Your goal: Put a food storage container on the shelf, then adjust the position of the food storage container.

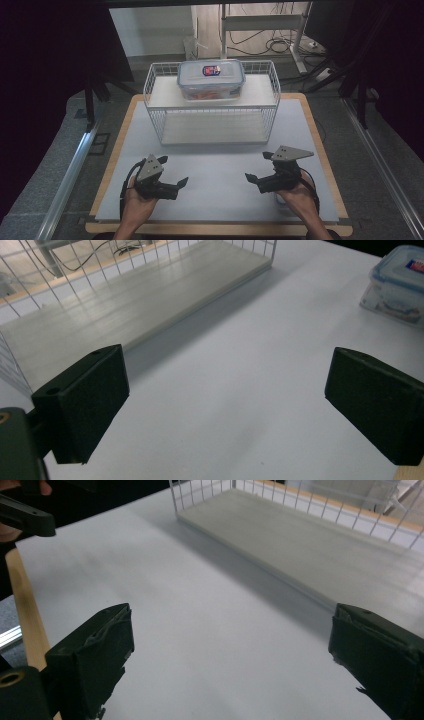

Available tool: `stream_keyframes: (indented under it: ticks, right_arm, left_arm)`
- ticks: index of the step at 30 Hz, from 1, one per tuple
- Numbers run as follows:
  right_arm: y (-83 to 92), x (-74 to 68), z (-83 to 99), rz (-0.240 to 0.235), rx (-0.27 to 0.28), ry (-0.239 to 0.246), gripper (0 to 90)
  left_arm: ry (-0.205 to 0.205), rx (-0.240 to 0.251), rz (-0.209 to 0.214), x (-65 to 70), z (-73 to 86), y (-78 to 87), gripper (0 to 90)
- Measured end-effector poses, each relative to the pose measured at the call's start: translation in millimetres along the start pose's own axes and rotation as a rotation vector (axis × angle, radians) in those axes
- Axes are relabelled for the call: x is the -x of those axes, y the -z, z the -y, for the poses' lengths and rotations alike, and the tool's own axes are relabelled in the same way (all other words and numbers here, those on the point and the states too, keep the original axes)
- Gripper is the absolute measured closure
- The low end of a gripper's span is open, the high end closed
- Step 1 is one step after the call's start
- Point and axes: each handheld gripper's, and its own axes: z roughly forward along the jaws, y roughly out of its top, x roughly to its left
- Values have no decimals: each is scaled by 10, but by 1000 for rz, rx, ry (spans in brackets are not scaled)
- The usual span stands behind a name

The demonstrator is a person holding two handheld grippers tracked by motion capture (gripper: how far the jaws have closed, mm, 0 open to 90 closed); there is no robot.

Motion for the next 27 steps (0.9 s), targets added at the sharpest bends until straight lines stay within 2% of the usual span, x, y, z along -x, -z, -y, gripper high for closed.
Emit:
stream_keyframes:
  ticks: [2, 9, 11, 17, 19, 23, 27]
  right_arm:
    - [-5, -8, 61, 10, -12, -7, 44]
    - [9, -34, 218, 40, -48, -9, 53]
    - [13, -41, 265, 46, -62, -12, 54]
    - [-5, -72, 353, 65, -109, 13, 55]
    - [-14, -68, 363, 71, -123, 21, 54]
    - [-16, -40, 372, 74, -127, 10, 55]
    - [-17, -14, 379, 107, -145, -14, 53]
  left_arm:
    - [11, -8, 1, 20, 77, -5, 38]
    - [9, -70, -17, 93, 319, -22, 36]
    - [9, -75, -24, 103, 354, -16, 36]
    - [-9, -91, -55, 107, 408, -29, 36]
    - [-10, -95, -51, 114, 413, -41, 35]
    - [-22, -89, -51, 140, 404, -46, 33]
    - [-15, -83, -45, 134, 406, -43, 33]
